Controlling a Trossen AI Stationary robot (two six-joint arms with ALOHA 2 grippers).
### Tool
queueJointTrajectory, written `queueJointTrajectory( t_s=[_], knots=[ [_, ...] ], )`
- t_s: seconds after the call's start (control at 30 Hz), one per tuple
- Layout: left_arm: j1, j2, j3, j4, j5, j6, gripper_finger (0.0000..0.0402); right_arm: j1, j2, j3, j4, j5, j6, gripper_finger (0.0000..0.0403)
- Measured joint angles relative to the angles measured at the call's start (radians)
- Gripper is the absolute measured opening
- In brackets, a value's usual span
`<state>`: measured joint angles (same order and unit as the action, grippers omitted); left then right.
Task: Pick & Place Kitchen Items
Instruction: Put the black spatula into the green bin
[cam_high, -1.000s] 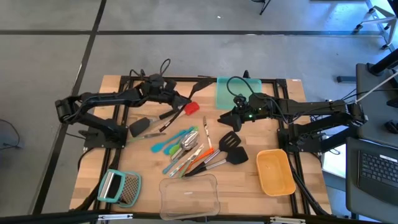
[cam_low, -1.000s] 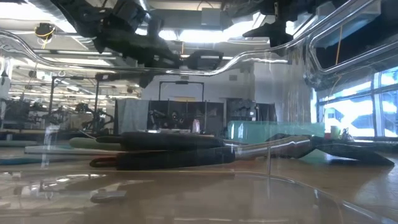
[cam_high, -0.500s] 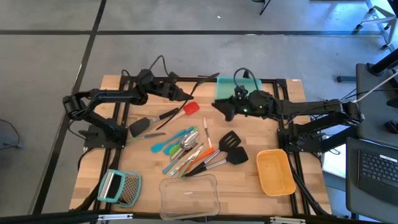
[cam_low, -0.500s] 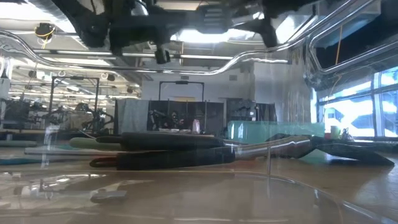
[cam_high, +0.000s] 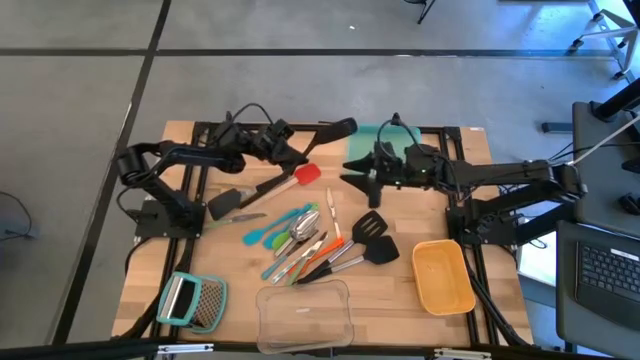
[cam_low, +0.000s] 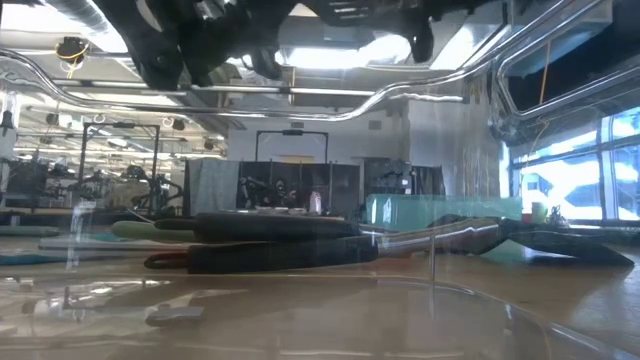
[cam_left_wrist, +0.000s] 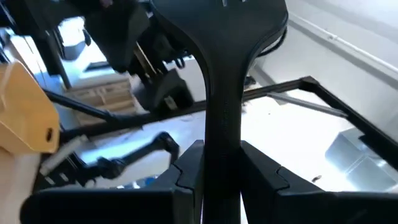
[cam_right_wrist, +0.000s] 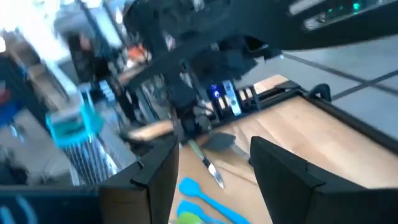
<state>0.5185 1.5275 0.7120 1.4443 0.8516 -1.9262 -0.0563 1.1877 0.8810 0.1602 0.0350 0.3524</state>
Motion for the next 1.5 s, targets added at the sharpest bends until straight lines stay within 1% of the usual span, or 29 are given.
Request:
queueJointTrajectory(
  t_s=[0.07, 0.17, 0.23, 0.3, 0.4, 0.47, 0.6, 0.73, 0.93, 1.13, 1.33, 1.5],
  knots=[
    [-0.008, -0.010, 0.000, 0.003, 0.011, -0.019, 0.0065, 0.000, -0.045, 0.000, -0.074, 0.009, -0.061, 0.0202],
    [-0.022, -0.014, 0.000, -0.002, 0.042, -0.040, 0.0065, -0.001, -0.123, 0.000, -0.188, 0.113, -0.105, 0.0202],
    [-0.040, -0.015, 0.000, 0.000, 0.051, -0.043, 0.0065, -0.004, -0.168, 0.000, -0.206, 0.193, -0.108, 0.0202],
    [-0.067, -0.015, 0.000, -0.003, 0.053, -0.047, 0.0065, -0.006, -0.203, 0.001, -0.183, 0.258, -0.107, 0.0202],
    [-0.112, -0.015, 0.000, -0.005, 0.054, -0.053, 0.0065, -0.021, -0.225, 0.002, -0.144, 0.274, -0.123, 0.0202],
    [-0.141, -0.015, 0.000, -0.014, 0.048, -0.053, 0.0065, -0.034, -0.225, 0.002, -0.124, 0.238, -0.126, 0.0202],
    [-0.178, -0.016, 0.000, -0.016, 0.004, -0.038, 0.0065, -0.048, -0.211, 0.001, -0.123, 0.124, -0.106, 0.0202],
    [-0.186, -0.016, 0.000, -0.030, 0.002, -0.010, 0.0065, -0.045, -0.214, 0.000, -0.118, 0.036, -0.071, 0.0202],
    [-0.192, -0.016, 0.000, -0.029, 0.003, -0.013, 0.0065, -0.040, -0.232, 0.017, -0.090, -0.077, -0.039, 0.0202],
    [-0.199, -0.016, 0.000, -0.030, 0.009, -0.016, 0.0065, -0.041, -0.194, 0.040, -0.095, -0.129, 0.008, 0.0202],
    [-0.203, -0.016, 0.000, -0.030, 0.008, -0.016, 0.0065, -0.041, -0.106, 0.070, -0.090, -0.200, 0.026, 0.0202],
    [-0.203, -0.016, 0.000, -0.030, 0.008, -0.013, 0.0065, -0.040, -0.044, 0.102, -0.088, -0.202, 0.016, 0.0202]
  ],
)
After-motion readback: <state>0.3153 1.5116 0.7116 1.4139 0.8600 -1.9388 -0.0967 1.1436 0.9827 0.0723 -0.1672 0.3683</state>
